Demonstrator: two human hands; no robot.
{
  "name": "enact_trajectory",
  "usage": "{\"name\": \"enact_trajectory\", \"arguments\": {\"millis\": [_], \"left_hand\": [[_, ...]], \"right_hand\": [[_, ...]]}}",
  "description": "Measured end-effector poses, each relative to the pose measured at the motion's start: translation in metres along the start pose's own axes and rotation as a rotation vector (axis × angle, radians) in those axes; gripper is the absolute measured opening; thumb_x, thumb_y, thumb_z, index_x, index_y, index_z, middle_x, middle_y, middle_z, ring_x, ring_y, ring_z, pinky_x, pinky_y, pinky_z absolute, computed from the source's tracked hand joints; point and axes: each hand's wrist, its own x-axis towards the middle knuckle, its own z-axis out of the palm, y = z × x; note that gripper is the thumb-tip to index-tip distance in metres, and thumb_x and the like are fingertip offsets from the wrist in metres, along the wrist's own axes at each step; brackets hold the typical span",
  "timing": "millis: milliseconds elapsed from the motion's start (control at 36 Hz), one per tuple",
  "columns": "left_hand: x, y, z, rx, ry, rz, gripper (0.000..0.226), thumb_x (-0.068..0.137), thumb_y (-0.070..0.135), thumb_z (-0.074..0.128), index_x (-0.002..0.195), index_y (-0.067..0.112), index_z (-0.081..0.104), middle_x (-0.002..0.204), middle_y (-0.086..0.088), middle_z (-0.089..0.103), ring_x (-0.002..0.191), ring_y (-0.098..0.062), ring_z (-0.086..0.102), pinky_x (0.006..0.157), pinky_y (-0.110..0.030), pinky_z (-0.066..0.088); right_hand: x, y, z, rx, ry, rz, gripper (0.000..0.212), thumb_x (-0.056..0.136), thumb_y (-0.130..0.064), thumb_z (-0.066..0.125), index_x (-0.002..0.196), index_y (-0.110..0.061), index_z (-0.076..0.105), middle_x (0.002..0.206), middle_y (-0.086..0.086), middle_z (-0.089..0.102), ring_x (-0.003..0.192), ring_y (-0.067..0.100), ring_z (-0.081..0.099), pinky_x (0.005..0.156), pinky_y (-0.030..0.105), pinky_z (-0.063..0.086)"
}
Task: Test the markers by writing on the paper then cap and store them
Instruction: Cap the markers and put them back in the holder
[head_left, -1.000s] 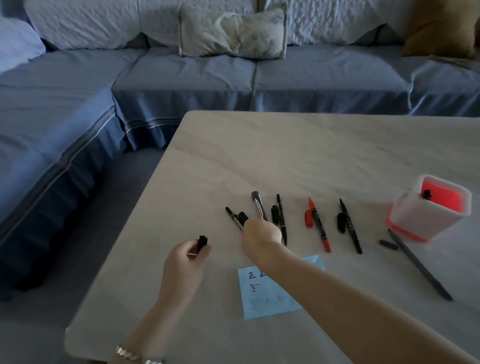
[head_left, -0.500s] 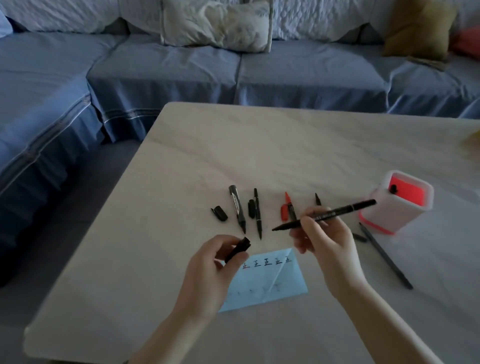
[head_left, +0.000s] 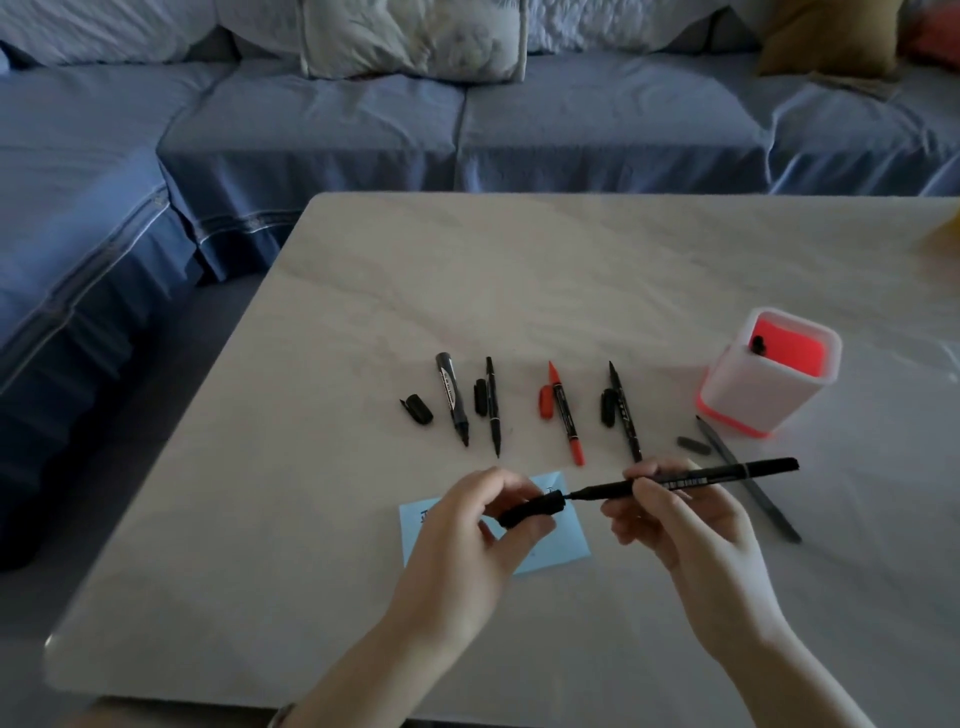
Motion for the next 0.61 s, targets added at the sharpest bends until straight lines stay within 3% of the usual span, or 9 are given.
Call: {"name": "enact_trajectory", "arguments": {"millis": [111, 222, 278, 333, 361, 417, 472, 528, 611], "left_hand": [[-0.003, 0.004, 0.003, 0.007, -0.031, 0.047, 0.027, 0.08, 0.012, 0.071, 0.076, 0.037, 0.06, 0.078, 0.011, 0.064, 0.078, 0.004, 0.056, 0.065, -0.009, 0.041], [-0.004, 0.007, 0.003, 0.034, -0.054, 0.102, 0.026, 0.08, 0.013, 0.07, 0.079, 0.037, 0.06, 0.08, 0.01, 0.063, 0.081, -0.001, 0.057, 0.066, -0.01, 0.042], [-0.005, 0.01, 0.003, 0.055, -0.061, 0.134, 0.027, 0.081, 0.014, 0.07, 0.079, 0.039, 0.059, 0.079, 0.012, 0.061, 0.08, 0.0, 0.056, 0.065, -0.009, 0.04], [-0.006, 0.015, 0.002, 0.092, -0.08, 0.171, 0.025, 0.081, 0.015, 0.069, 0.08, 0.038, 0.059, 0.076, 0.017, 0.059, 0.076, 0.006, 0.053, 0.065, -0.005, 0.037], [-0.007, 0.018, 0.002, 0.108, -0.096, 0.186, 0.019, 0.082, 0.016, 0.068, 0.082, 0.034, 0.062, 0.073, 0.019, 0.057, 0.074, 0.009, 0.052, 0.065, -0.004, 0.035], [-0.008, 0.021, 0.003, 0.139, -0.132, 0.209, 0.006, 0.084, 0.02, 0.066, 0.089, 0.024, 0.067, 0.07, 0.024, 0.055, 0.071, 0.012, 0.05, 0.065, -0.003, 0.035], [-0.008, 0.022, 0.004, 0.146, -0.159, 0.222, 0.01, 0.087, 0.025, 0.062, 0.094, 0.022, 0.068, 0.072, 0.026, 0.055, 0.076, 0.009, 0.051, 0.067, -0.004, 0.035], [-0.008, 0.022, 0.006, 0.151, -0.174, 0.219, 0.012, 0.088, 0.029, 0.059, 0.094, 0.022, 0.067, 0.073, 0.021, 0.055, 0.079, 0.005, 0.051, 0.068, -0.005, 0.036], [-0.009, 0.023, 0.007, 0.174, -0.173, 0.227, 0.016, 0.09, 0.033, 0.056, 0.094, 0.021, 0.066, 0.076, 0.014, 0.058, 0.078, 0.0, 0.051, 0.066, -0.007, 0.036]], "right_hand": [[-0.001, 0.003, -0.003, -0.032, -0.023, 0.018, 0.021, 0.087, 0.007, 0.046, 0.076, -0.004, 0.061, 0.059, 0.014, 0.066, 0.052, 0.018, 0.059, 0.052, 0.021, 0.052], [-0.003, 0.004, -0.004, -0.038, -0.112, 0.06, 0.019, 0.081, -0.001, 0.059, 0.069, -0.012, 0.068, 0.061, 0.016, 0.066, 0.054, 0.021, 0.058, 0.053, 0.021, 0.05], [-0.004, 0.002, -0.002, -0.028, -0.164, 0.082, 0.014, 0.073, -0.025, 0.074, 0.068, -0.013, 0.069, 0.059, 0.016, 0.064, 0.052, 0.021, 0.054, 0.05, 0.021, 0.048], [-0.005, -0.001, -0.001, -0.029, -0.18, 0.082, 0.045, 0.064, -0.056, 0.071, 0.066, -0.012, 0.067, 0.055, 0.014, 0.06, 0.048, 0.017, 0.049, 0.047, 0.021, 0.043], [-0.006, -0.003, 0.001, -0.043, -0.143, 0.072, 0.049, 0.07, -0.061, 0.062, 0.063, -0.013, 0.066, 0.051, 0.011, 0.057, 0.045, 0.015, 0.046, 0.045, 0.02, 0.039], [-0.006, -0.004, 0.004, -0.1, -0.06, 0.053, 0.05, 0.086, -0.05, 0.044, 0.057, -0.013, 0.06, 0.042, 0.005, 0.046, 0.039, 0.011, 0.037, 0.041, 0.016, 0.032], [-0.005, -0.005, 0.007, -0.138, 0.041, 0.051, 0.047, 0.094, -0.03, 0.039, 0.054, -0.009, 0.05, 0.038, 0.001, 0.035, 0.036, 0.009, 0.028, 0.037, 0.014, 0.025], [-0.005, -0.004, 0.011, -0.162, 0.089, 0.055, 0.047, 0.095, -0.014, 0.036, 0.049, -0.011, 0.042, 0.037, -0.001, 0.03, 0.034, 0.009, 0.024, 0.036, 0.014, 0.023], [-0.005, -0.003, 0.016, -0.161, 0.11, 0.071, 0.051, 0.093, -0.007, 0.036, 0.043, -0.017, 0.04, 0.035, -0.001, 0.029, 0.034, 0.009, 0.022, 0.037, 0.017, 0.021]]}}
